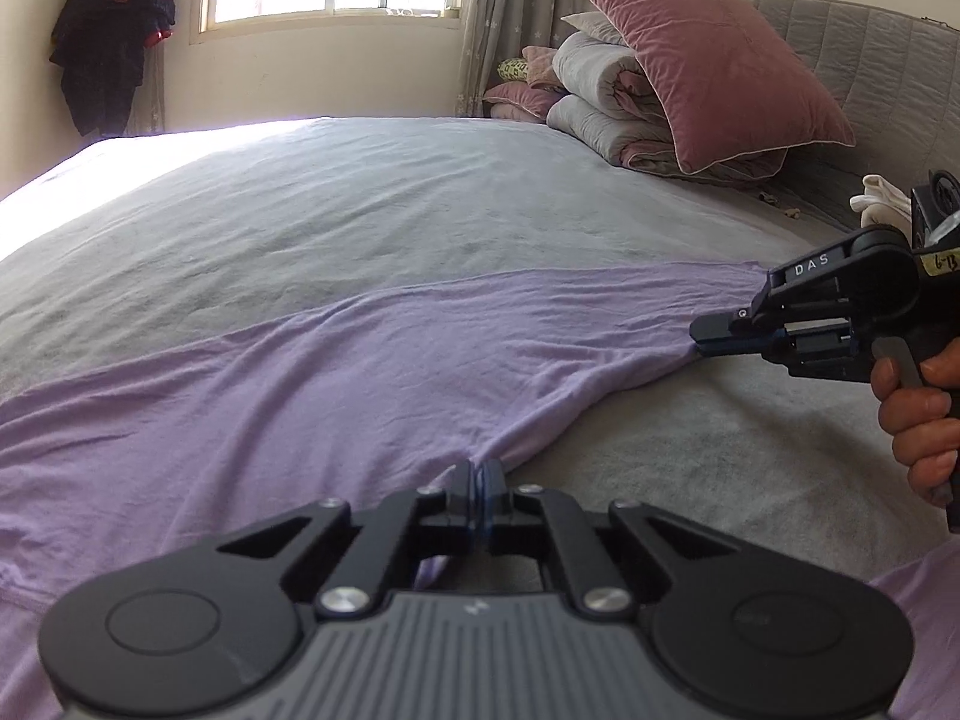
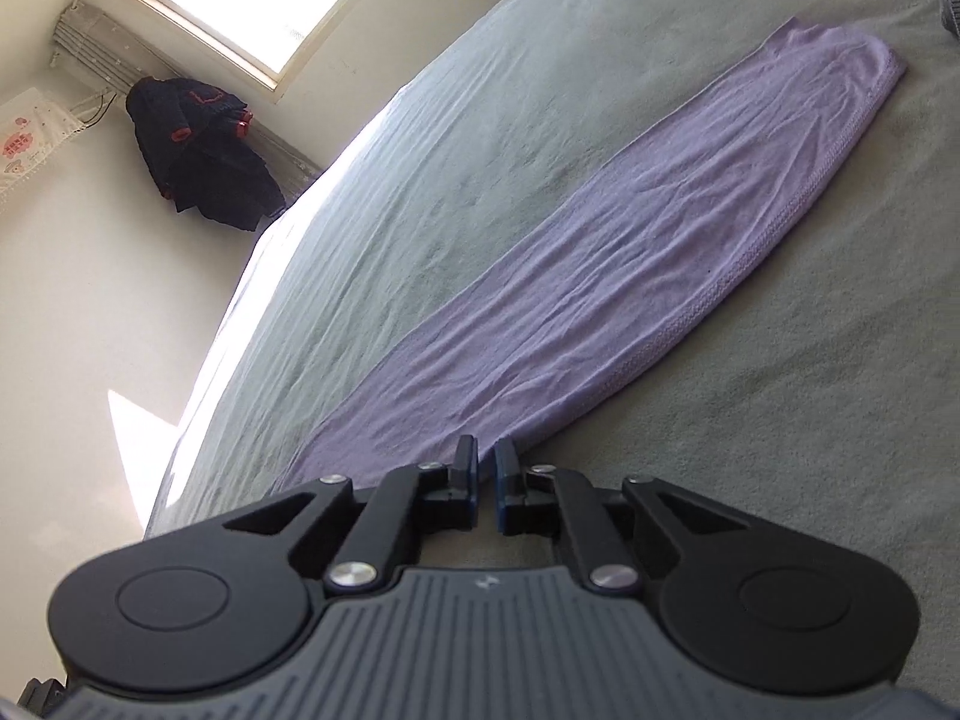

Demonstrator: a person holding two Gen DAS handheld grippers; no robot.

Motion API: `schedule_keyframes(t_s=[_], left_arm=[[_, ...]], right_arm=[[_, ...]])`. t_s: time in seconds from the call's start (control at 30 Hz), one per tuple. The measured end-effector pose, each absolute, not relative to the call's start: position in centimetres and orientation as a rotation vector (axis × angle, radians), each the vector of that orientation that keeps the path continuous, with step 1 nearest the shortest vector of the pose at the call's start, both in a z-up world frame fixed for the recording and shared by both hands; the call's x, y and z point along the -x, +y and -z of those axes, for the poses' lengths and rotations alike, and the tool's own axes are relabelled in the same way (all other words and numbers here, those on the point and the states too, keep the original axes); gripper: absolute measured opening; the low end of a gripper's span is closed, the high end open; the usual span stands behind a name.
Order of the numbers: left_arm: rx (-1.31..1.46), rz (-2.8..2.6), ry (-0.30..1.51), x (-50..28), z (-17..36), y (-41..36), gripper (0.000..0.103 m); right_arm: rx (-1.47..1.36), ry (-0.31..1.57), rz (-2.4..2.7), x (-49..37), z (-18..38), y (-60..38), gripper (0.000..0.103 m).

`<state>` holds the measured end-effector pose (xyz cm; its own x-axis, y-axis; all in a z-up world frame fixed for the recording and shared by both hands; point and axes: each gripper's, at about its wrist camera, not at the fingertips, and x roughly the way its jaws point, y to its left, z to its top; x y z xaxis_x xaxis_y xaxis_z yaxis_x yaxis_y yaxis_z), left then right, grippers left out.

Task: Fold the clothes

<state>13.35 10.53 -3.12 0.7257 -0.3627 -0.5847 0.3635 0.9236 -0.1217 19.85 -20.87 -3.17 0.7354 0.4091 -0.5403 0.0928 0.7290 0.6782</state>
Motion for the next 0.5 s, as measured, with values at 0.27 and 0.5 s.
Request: schedule_keyframes(t_s=[0.27, 0.5], left_arm=[[0.151, 0.468, 0.712, -14.1, 2.8, 12.2, 0.004], [0.068, 0.496, 0.705, -14.3, 3.0, 10.0, 0.024]], right_arm=[[-0.759, 0.808, -0.183, -21.0, 3.8, -19.9, 0.016], [-0.673, 0.769, -0.109, -21.9, 3.1, -19.4, 0.037]])
